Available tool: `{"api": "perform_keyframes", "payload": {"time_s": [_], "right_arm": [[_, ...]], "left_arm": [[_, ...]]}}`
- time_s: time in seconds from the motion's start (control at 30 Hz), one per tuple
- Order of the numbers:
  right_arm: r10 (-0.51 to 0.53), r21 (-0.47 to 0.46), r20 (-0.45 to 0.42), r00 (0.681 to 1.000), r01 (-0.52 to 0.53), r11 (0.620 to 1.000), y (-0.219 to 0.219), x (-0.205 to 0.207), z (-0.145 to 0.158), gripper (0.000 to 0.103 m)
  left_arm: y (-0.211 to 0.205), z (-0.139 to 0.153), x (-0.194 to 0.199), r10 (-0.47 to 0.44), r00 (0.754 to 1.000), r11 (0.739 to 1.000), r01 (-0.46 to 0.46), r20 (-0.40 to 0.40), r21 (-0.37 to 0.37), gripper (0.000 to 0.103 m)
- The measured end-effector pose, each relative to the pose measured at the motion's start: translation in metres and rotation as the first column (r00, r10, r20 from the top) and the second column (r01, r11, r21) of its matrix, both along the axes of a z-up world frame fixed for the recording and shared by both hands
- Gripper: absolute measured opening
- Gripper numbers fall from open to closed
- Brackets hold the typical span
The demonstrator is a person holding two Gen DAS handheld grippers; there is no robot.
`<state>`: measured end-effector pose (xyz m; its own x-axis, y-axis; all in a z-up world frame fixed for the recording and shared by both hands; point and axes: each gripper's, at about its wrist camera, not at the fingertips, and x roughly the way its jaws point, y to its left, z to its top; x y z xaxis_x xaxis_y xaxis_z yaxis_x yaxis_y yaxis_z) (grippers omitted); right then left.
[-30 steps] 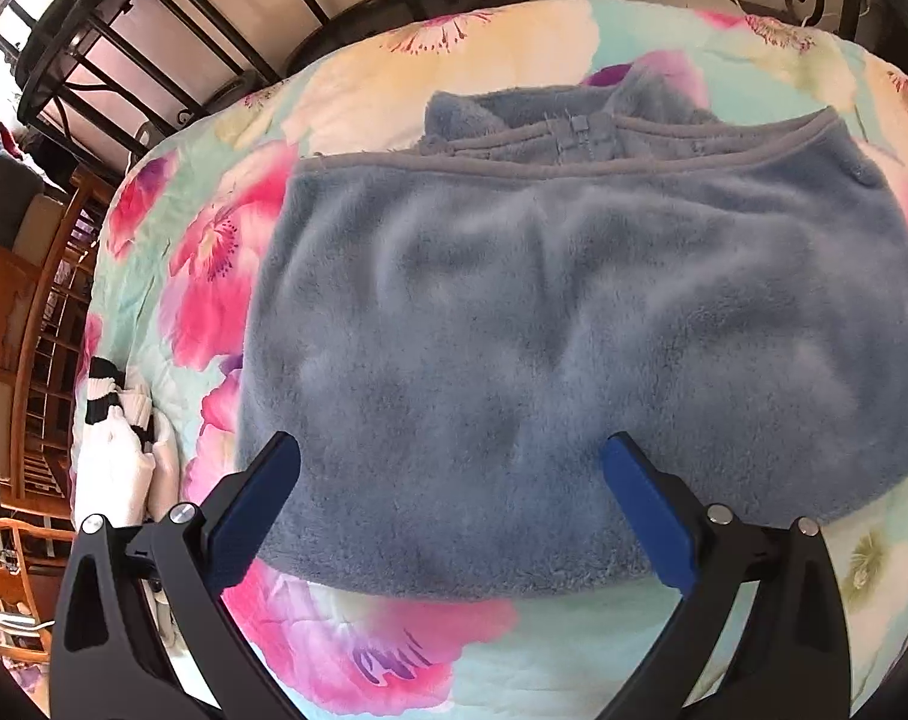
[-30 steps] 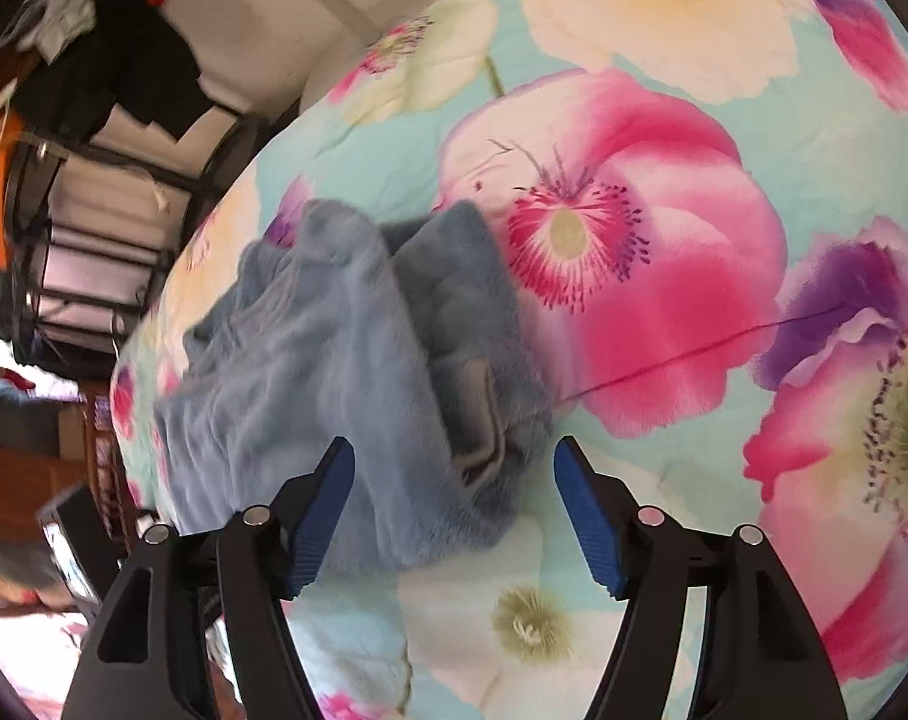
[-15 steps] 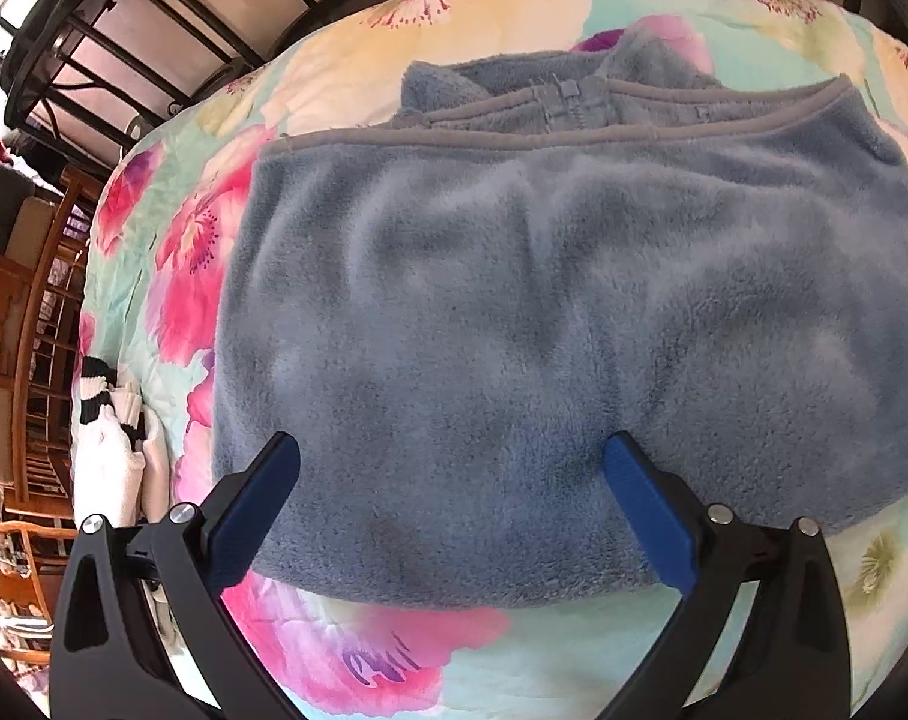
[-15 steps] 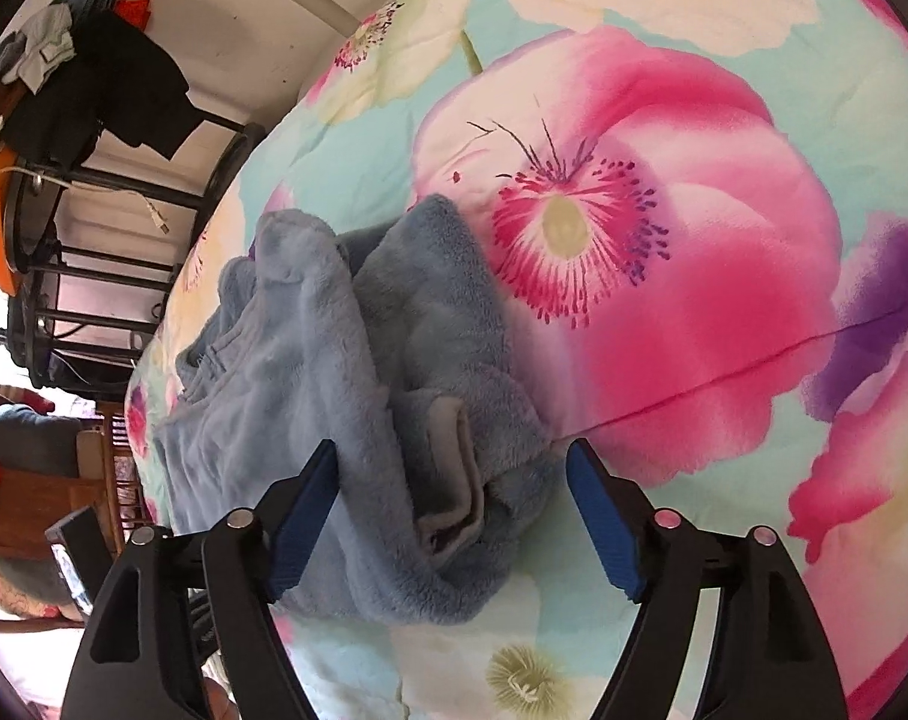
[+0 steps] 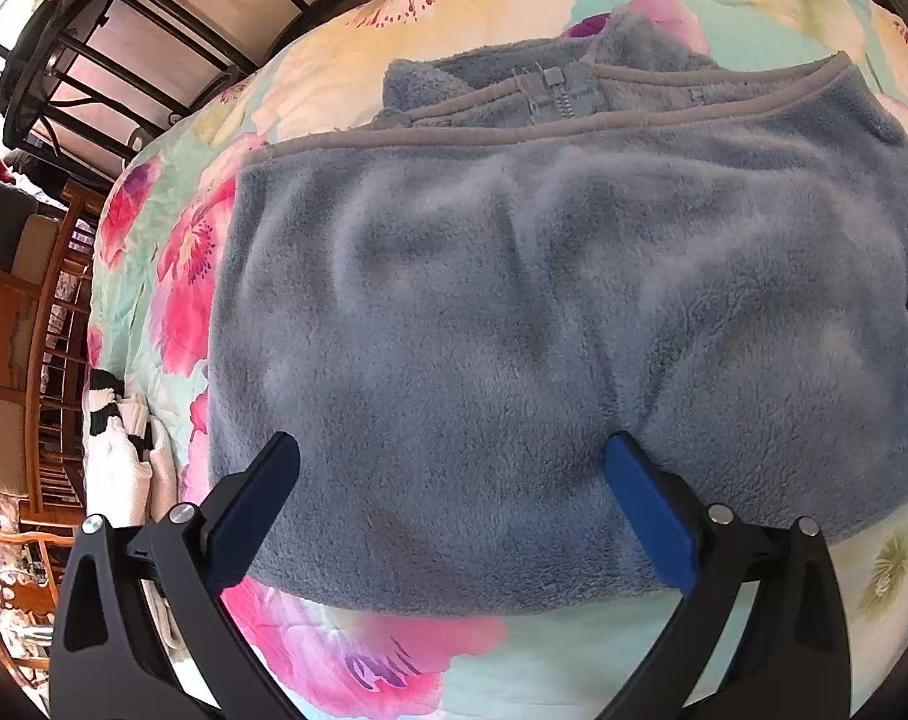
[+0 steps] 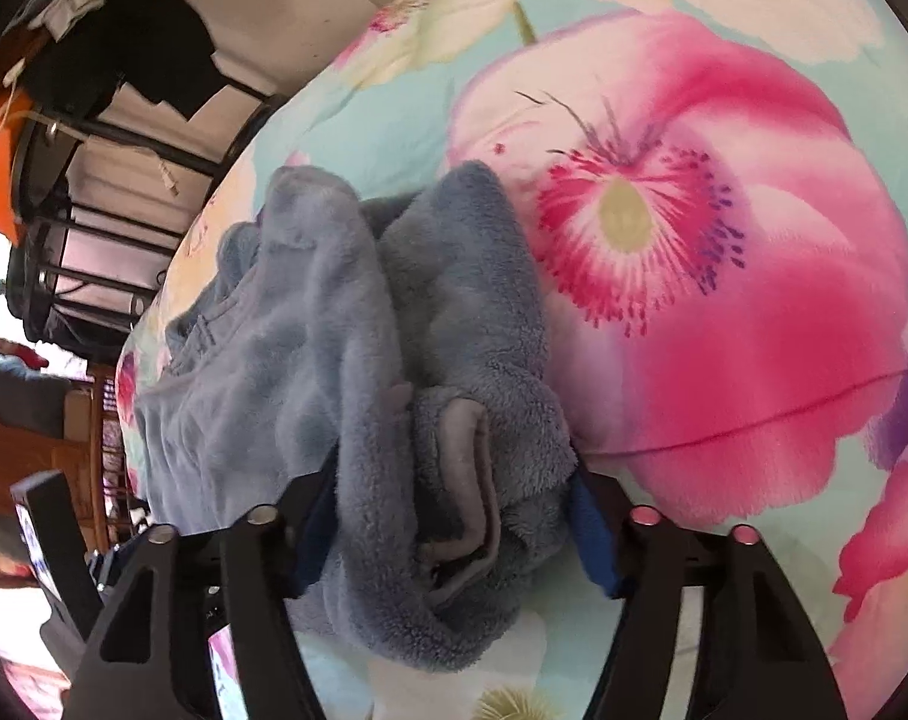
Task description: Fold small clothes
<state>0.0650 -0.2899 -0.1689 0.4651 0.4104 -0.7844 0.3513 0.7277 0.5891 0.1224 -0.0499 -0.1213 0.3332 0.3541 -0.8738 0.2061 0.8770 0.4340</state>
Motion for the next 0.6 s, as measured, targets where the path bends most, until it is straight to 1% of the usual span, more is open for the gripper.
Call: {"api": "perform_keyframes", "payload": {"time_s": [0.1, 0.13, 0.2, 0.27, 0.3, 0.33, 0.37, 0.4, 0.43, 0.5, 0.57, 0.6], "right_arm": [[0.016, -0.018, 0.014, 1.0, -0.016, 1.0, 0.005, 0.001, 0.007, 0.047], [0.019, -0.024, 0.023, 1.0, -0.019, 1.0, 0.006, 0.002, 0.012, 0.044], [0.026, -0.031, 0.041, 0.999, -0.024, 0.999, 0.009, 0.003, 0.021, 0.043], [0.035, -0.038, 0.049, 0.998, -0.033, 0.999, 0.01, 0.003, 0.024, 0.043], [0.033, -0.04, 0.045, 0.998, -0.032, 0.999, 0.009, 0.003, 0.022, 0.049], [0.023, -0.027, 0.029, 0.999, -0.022, 0.999, 0.006, 0.001, 0.015, 0.057], [0.007, 0.005, 0.002, 1.0, -0.007, 1.0, 0.002, 0.0, 0.004, 0.06], [-0.011, 0.029, -0.015, 1.0, 0.012, 0.999, -0.002, -0.003, -0.003, 0.066], [-0.044, 0.084, -0.025, 0.999, 0.046, 0.995, -0.008, -0.006, -0.012, 0.069], [-0.073, 0.141, -0.025, 0.997, 0.076, 0.987, -0.014, -0.008, -0.019, 0.069], [-0.074, 0.139, -0.026, 0.997, 0.077, 0.987, -0.013, -0.008, -0.018, 0.069], [-0.069, 0.129, -0.025, 0.997, 0.072, 0.989, -0.01, -0.007, -0.017, 0.067]], "left_arm": [[-0.001, 0.0, 0.0, -0.006, 1.0, 1.0, 0.006, 0.001, 0.009, 0.099], [-0.001, 0.0, 0.0, -0.008, 1.0, 1.0, 0.008, 0.002, 0.012, 0.099], [0.0, 0.001, 0.0, -0.009, 1.0, 1.0, 0.009, 0.002, 0.011, 0.099], [0.001, 0.001, 0.001, -0.003, 1.0, 1.0, 0.003, -0.002, 0.002, 0.099], [0.002, 0.001, 0.001, 0.001, 1.0, 1.0, -0.001, -0.005, -0.004, 0.099], [0.002, 0.001, 0.001, 0.003, 1.0, 1.0, -0.003, -0.008, -0.008, 0.099], [0.003, 0.001, 0.001, 0.003, 1.0, 1.0, -0.003, -0.011, -0.012, 0.099], [0.003, 0.001, 0.001, 0.002, 1.0, 1.0, -0.002, -0.012, -0.013, 0.099], [0.003, 0.0, 0.001, 0.0, 1.0, 1.0, 0.0, -0.013, -0.013, 0.099], [0.005, 0.003, 0.002, 0.01, 1.0, 1.0, -0.01, -0.013, -0.024, 0.099], [0.009, 0.006, 0.004, 0.031, 0.999, 0.998, -0.031, -0.014, -0.049, 0.099], [0.01, 0.006, 0.005, 0.034, 0.999, 0.998, -0.035, -0.015, -0.056, 0.099]]}}
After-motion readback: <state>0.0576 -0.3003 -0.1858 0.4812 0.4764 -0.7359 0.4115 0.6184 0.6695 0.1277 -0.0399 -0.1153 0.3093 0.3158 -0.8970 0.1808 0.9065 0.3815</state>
